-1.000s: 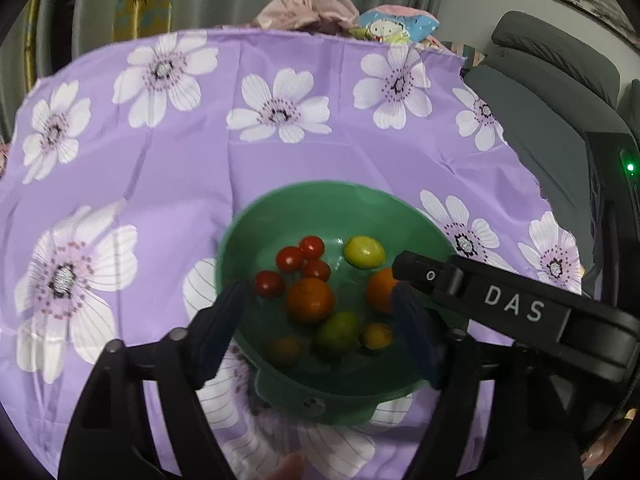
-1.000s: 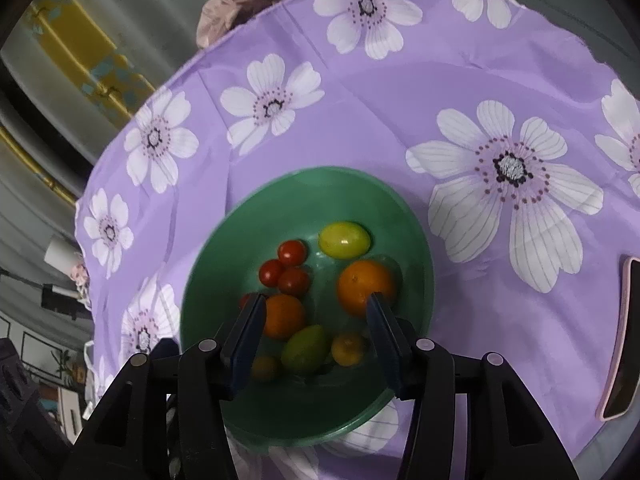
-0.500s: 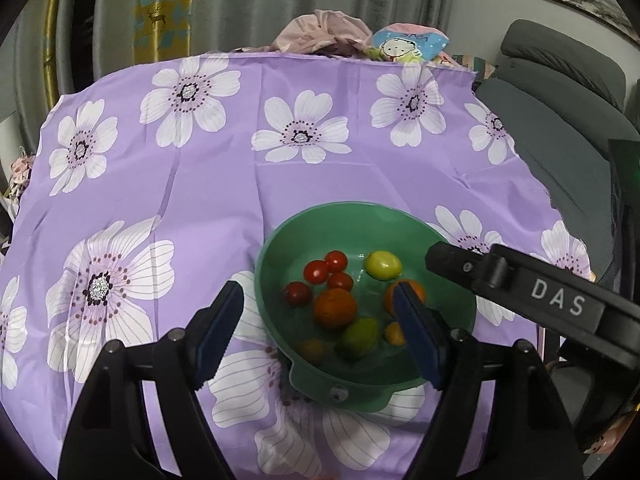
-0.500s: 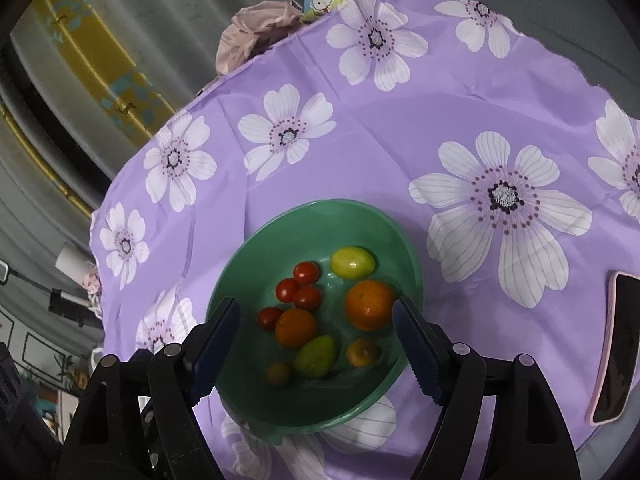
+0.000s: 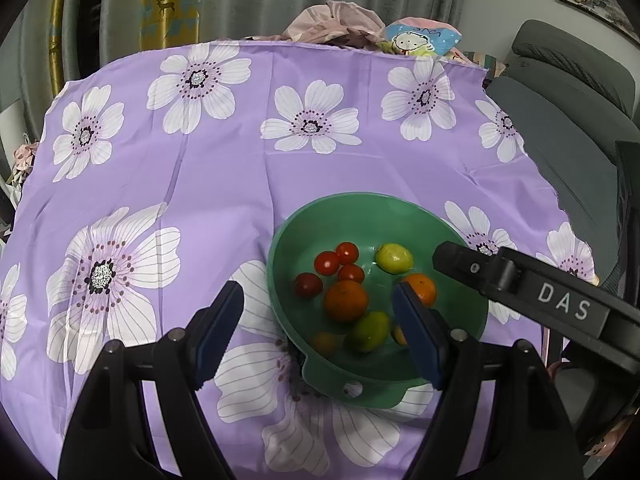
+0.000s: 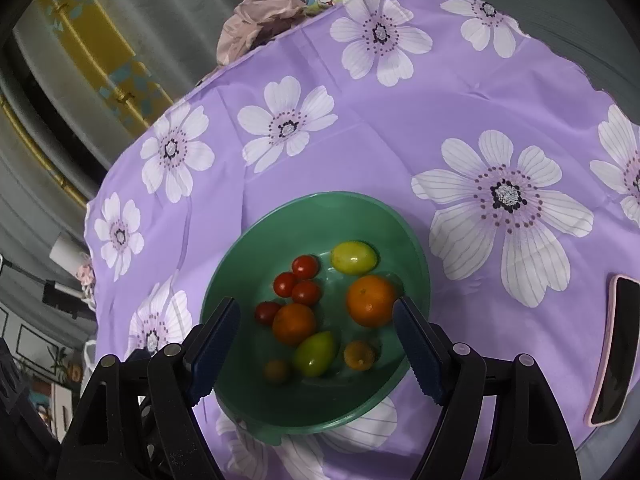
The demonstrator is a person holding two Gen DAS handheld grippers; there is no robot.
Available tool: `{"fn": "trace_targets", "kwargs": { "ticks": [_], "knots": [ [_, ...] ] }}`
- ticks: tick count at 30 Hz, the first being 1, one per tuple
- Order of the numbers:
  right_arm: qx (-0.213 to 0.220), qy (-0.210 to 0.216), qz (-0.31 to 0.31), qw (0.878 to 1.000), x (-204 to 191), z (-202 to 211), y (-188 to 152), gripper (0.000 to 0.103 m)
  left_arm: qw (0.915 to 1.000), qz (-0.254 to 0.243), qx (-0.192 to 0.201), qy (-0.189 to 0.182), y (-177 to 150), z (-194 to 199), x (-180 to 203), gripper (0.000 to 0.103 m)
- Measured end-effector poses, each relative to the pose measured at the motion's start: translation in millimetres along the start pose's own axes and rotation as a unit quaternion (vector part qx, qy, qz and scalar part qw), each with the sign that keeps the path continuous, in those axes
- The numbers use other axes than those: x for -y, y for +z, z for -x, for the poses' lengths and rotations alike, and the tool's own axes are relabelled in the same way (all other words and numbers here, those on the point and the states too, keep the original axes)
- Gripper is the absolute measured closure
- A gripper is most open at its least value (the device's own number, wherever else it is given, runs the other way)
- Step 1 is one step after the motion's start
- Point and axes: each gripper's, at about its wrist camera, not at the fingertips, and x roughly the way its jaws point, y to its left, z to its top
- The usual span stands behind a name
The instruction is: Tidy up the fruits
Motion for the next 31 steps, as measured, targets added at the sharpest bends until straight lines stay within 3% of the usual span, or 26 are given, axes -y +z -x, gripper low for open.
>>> {"fn": "trace_targets", "kwargs": {
  "ticks": [31],
  "knots": [
    [-0.004, -0.006, 0.003, 1.0, -0.6, -1.2, 0.4, 0.024, 1.0, 0.003, 0.002, -0.003, -0.5, 3.3, 0.0, 0.026]
  ]
}}
